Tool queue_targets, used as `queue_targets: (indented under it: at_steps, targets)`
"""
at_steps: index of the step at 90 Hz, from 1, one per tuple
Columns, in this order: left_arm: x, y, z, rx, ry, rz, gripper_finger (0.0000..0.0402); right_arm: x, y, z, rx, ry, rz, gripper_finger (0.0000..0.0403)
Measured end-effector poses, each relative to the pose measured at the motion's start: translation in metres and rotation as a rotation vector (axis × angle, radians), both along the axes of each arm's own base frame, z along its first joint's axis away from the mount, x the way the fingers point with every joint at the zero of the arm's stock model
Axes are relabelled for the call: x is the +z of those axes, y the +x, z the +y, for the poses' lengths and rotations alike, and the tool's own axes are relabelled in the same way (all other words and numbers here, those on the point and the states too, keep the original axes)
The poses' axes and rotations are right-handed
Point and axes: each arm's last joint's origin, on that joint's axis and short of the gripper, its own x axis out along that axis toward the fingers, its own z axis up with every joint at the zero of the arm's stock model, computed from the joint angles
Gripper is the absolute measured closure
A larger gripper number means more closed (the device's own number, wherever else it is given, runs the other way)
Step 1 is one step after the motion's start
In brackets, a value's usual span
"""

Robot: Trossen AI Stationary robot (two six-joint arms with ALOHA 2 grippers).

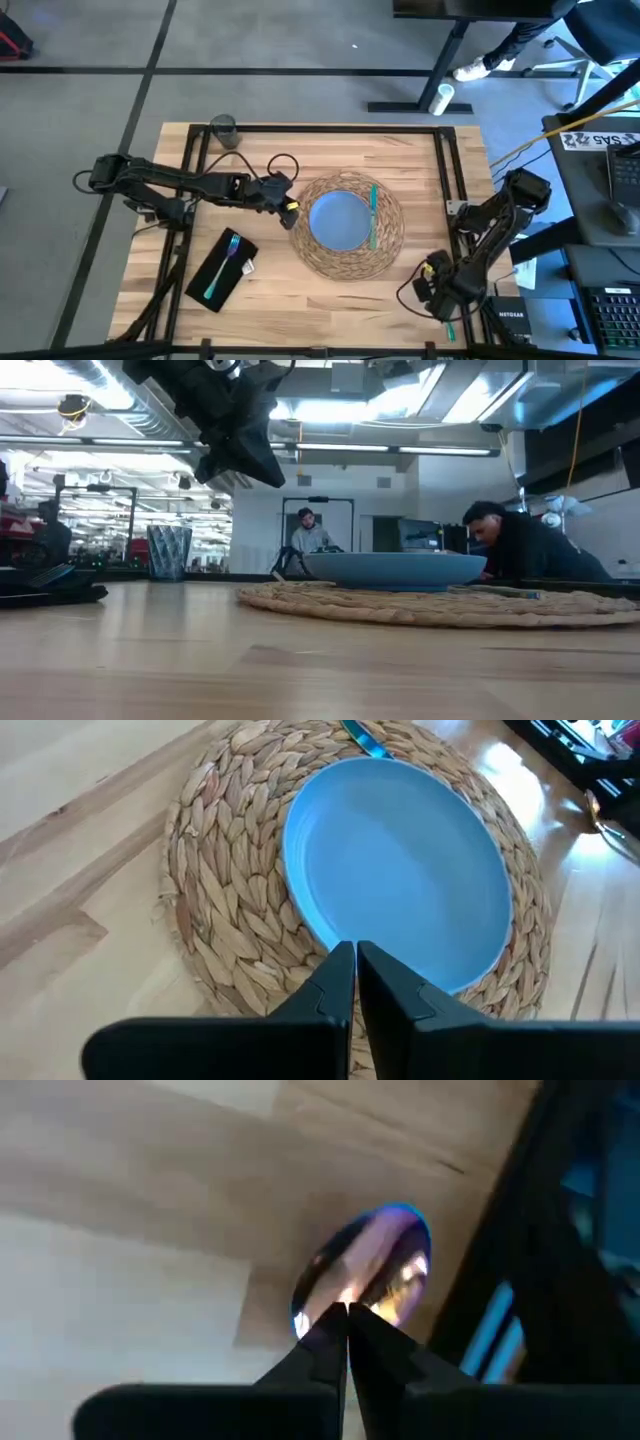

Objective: Set table place
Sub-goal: Put the blue spoon beside the blue knife

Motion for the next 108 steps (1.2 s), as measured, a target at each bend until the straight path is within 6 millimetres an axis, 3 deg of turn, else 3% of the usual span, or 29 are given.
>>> queue_targets:
  at_steps: [36,108]
  targets:
    - [-0.002,-0.002,0.000,0.007,-0.007,0.028,0.0402,-0.014,-0.004,-0.012,-0.005,-0.005,0.005,0.0403]
    - [-0.004,-0.004,0.000,0.011,-0.011,0.050,0.0402,-0.010,0.038,-0.036,0.025,-0.101,-0.203,0.0403]
